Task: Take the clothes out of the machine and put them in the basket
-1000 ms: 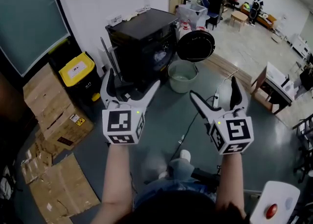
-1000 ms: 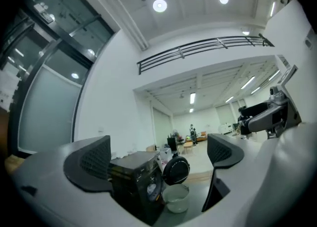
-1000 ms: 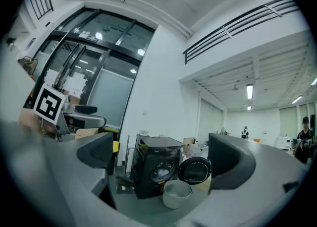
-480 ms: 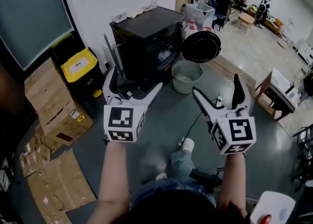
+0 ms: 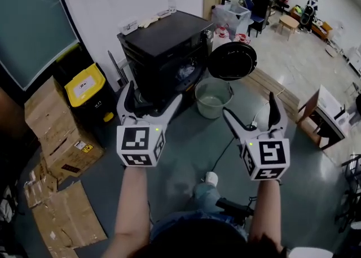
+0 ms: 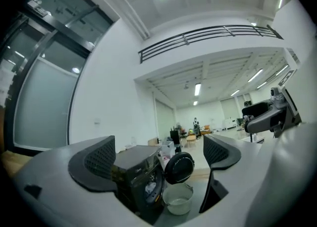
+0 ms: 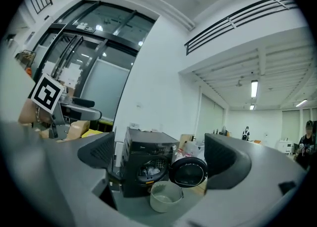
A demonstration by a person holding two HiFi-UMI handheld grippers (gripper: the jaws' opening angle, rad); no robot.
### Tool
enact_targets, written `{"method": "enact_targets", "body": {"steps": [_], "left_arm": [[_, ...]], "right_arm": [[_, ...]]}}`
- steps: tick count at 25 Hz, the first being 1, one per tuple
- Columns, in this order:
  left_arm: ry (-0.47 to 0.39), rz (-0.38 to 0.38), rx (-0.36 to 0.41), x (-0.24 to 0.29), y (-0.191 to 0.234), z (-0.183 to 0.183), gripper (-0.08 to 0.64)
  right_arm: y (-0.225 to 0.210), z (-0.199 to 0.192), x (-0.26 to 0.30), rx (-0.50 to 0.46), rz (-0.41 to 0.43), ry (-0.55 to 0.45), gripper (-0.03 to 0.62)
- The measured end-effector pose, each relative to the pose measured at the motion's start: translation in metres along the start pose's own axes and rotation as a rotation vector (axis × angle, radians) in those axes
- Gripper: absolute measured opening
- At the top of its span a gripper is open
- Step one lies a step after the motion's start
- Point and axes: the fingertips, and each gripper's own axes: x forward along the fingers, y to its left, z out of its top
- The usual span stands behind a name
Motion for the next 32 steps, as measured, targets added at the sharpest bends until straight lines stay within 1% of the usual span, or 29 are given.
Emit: {"method": "enact_targets", "body": {"steps": [2,7,9,11,14,16,20,23,26,32], "left_arm": [[0.019,0.0,0.013,0.035,-0.008,-0.003,0.525],[0.053,0.01,0.117,0.126,-0.031,-0.005,0.535],[0.063,0.021,0.138,0.156,-0.039,-0.004,0.535],[0.07,0.033,0.129,0.181,-0.045,-0.005,0.535],[0.088,0.043,0.089,0.211,-0.056,-0.011,0.534],[0.105,0.052,0.086,0.227,-0.062,-0.017,0.534],[0.112,0.063,0.088,0.248,-0.067,-0.022,0.534],[0.11,0.059,0.095,0.261,-0.072,-0.025,0.534],[0.108,0.04,0.099,0.277,-0.077,-0.027,0.534],[0.101,0.025,0.066,0.322,-0.065,-0.033,0.534]], "right_arm": [[-0.025,-0.005,0.026,0.016,0.002,-0.001,0.565],[-0.09,-0.03,0.091,0.056,0.026,0.022,0.563],[-0.116,-0.037,0.113,0.068,0.03,0.031,0.561],[-0.138,-0.04,0.131,0.084,0.037,0.03,0.561],[-0.164,-0.047,0.148,0.102,0.047,0.025,0.561],[-0.176,-0.055,0.157,0.104,0.049,0.032,0.561],[-0.19,-0.076,0.17,0.092,0.048,0.076,0.561],[-0.198,-0.088,0.177,0.137,0.04,0.119,0.561],[-0.204,-0.091,0.185,0.157,0.032,0.126,0.561],[-0.225,-0.097,0.213,0.158,-0.019,0.133,0.561]]}}
